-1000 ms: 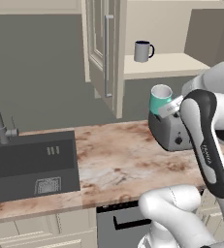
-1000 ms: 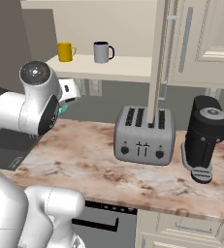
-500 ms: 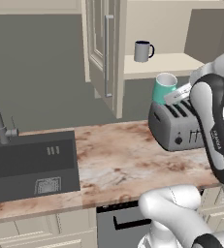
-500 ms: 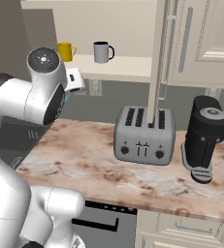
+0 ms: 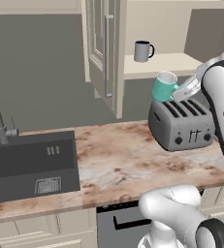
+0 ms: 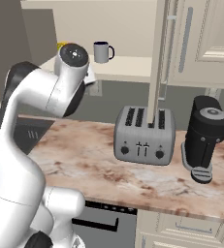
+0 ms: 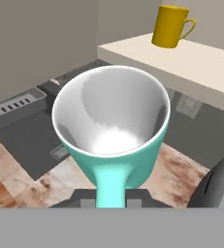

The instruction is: Pick the mug on the counter and place it in the cabinet with the handle facing the right, like the mugs already inside.

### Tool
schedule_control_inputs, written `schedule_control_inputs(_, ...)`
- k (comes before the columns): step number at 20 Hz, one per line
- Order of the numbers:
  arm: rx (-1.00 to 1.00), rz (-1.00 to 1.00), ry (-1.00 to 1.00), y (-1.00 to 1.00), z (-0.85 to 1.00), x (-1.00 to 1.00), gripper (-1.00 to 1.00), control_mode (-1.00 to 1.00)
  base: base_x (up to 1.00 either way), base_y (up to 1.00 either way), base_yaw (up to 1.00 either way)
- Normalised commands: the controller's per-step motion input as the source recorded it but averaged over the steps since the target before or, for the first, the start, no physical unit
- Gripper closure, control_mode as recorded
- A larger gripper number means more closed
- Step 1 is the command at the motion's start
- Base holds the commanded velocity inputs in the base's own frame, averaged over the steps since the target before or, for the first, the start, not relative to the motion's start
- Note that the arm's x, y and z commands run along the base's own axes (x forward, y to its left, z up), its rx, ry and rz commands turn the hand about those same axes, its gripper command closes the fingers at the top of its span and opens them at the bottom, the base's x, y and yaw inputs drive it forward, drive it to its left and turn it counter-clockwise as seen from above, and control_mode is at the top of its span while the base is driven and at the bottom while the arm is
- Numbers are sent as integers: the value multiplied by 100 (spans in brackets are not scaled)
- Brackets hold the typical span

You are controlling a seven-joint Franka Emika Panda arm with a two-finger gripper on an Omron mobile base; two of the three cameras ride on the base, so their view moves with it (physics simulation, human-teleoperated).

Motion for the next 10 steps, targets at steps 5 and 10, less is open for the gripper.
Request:
schedule_control_inputs(5, 0, 20, -1, -1, 7, 28, 100, -100, 0, 0, 0)
schedule_control_inputs(10, 0, 13, 0, 0, 16, 37, 100, -100, 0, 0, 0)
